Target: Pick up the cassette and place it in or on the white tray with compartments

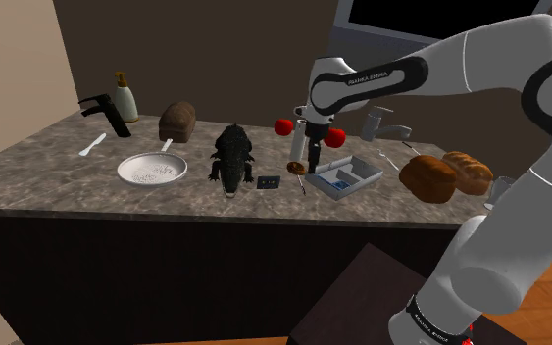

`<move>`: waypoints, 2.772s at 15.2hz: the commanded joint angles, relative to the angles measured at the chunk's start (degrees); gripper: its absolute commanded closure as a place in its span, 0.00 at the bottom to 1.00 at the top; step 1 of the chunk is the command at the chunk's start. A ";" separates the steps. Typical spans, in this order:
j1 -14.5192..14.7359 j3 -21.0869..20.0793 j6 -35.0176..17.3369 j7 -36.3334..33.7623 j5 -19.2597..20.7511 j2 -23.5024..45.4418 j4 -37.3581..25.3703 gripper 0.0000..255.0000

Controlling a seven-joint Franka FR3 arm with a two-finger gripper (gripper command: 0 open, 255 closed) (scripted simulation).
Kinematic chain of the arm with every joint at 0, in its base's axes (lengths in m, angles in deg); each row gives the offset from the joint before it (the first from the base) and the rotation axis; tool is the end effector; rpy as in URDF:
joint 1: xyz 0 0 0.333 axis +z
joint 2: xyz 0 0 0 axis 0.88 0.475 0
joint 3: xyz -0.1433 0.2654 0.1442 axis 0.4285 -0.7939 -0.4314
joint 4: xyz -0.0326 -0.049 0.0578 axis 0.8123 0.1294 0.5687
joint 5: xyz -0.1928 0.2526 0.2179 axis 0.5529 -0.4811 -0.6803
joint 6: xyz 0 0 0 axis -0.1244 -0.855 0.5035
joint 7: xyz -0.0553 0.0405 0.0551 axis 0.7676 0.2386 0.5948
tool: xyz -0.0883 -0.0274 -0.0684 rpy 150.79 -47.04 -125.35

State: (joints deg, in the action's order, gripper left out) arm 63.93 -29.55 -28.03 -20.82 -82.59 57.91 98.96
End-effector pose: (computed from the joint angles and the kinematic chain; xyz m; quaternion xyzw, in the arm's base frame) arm 0.4926 -0.0685 0.4582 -0.9488 -0.3135 0.0389 0.0010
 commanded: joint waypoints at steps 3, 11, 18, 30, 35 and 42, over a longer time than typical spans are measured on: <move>0.02 0.56 -3.32 6.26 -1.50 8.66 -5.53 0.00; -1.05 -0.83 -6.41 16.85 -4.61 26.38 -20.42 0.00; -1.86 -2.28 -8.13 21.06 -5.53 36.01 -28.52 0.00; -1.97 -2.40 -10.95 21.19 -5.75 37.58 -27.25 0.00; -1.97 -2.40 -10.95 21.19 -5.75 37.58 -27.25 1.00; -1.93 -2.33 -9.81 21.16 -5.65 36.76 -27.59 1.00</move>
State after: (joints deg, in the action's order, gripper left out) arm 61.99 -31.90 -38.35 0.33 -88.26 94.91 71.60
